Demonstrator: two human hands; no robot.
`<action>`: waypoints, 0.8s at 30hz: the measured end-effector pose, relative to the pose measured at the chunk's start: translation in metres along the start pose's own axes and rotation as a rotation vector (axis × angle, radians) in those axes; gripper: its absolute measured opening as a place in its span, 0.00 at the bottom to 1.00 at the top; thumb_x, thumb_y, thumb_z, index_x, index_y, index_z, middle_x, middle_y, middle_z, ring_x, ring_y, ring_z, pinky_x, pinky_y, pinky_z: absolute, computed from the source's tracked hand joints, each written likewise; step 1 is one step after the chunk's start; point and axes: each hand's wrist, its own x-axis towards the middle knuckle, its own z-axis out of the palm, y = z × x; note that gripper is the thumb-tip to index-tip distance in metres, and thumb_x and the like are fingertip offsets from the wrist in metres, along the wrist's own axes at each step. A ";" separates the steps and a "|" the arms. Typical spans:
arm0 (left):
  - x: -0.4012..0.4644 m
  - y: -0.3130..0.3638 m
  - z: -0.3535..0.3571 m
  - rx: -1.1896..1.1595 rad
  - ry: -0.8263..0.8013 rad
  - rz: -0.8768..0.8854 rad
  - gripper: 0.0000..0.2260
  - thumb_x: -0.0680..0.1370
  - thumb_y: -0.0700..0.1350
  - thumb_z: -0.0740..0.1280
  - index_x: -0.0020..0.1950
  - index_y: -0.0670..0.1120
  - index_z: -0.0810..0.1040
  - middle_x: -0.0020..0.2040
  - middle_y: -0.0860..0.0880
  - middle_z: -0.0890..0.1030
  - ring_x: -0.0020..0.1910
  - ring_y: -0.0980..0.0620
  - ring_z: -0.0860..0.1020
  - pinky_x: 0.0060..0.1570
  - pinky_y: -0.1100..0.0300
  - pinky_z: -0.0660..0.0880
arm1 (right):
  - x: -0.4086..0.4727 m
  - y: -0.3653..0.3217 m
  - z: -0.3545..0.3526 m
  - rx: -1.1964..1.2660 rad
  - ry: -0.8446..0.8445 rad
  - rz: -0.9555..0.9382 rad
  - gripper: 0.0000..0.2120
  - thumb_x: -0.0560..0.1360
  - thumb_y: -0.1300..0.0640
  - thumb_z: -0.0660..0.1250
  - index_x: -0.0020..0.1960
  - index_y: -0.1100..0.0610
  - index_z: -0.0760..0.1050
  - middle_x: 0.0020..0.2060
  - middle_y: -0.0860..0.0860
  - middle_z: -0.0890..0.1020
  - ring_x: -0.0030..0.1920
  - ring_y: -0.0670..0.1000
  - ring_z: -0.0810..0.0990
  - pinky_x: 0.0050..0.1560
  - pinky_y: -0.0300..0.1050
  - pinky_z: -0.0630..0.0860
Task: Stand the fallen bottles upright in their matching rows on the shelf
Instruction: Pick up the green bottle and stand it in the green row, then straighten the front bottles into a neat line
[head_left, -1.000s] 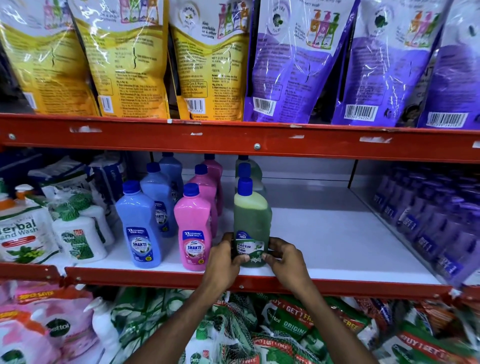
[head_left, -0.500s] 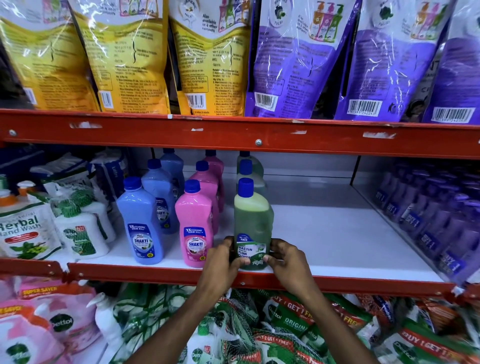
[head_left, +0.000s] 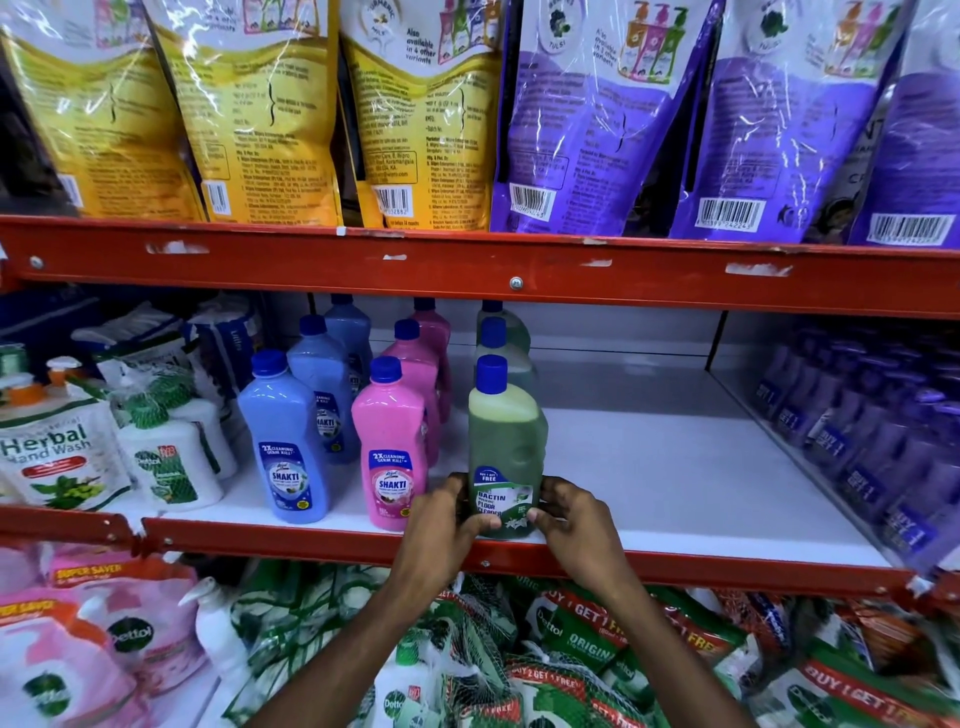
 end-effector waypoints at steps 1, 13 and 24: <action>-0.002 0.000 0.000 -0.016 0.003 0.008 0.19 0.72 0.51 0.74 0.60 0.47 0.76 0.54 0.50 0.86 0.47 0.59 0.83 0.48 0.67 0.79 | -0.002 -0.001 0.000 0.013 0.014 -0.005 0.16 0.75 0.62 0.69 0.62 0.54 0.77 0.54 0.46 0.84 0.55 0.45 0.82 0.58 0.42 0.79; -0.057 -0.043 -0.064 -0.063 0.607 0.049 0.09 0.74 0.44 0.73 0.54 0.50 0.80 0.49 0.56 0.83 0.49 0.66 0.79 0.50 0.68 0.76 | -0.051 -0.050 0.082 0.143 0.235 -0.237 0.14 0.74 0.62 0.69 0.57 0.50 0.80 0.51 0.40 0.83 0.52 0.39 0.82 0.55 0.37 0.79; -0.003 -0.085 -0.088 0.045 0.146 0.080 0.16 0.73 0.46 0.73 0.61 0.47 0.79 0.52 0.49 0.87 0.49 0.52 0.84 0.44 0.69 0.71 | -0.004 -0.068 0.129 -0.121 0.180 -0.041 0.13 0.74 0.61 0.69 0.57 0.52 0.81 0.48 0.46 0.87 0.46 0.40 0.84 0.48 0.27 0.77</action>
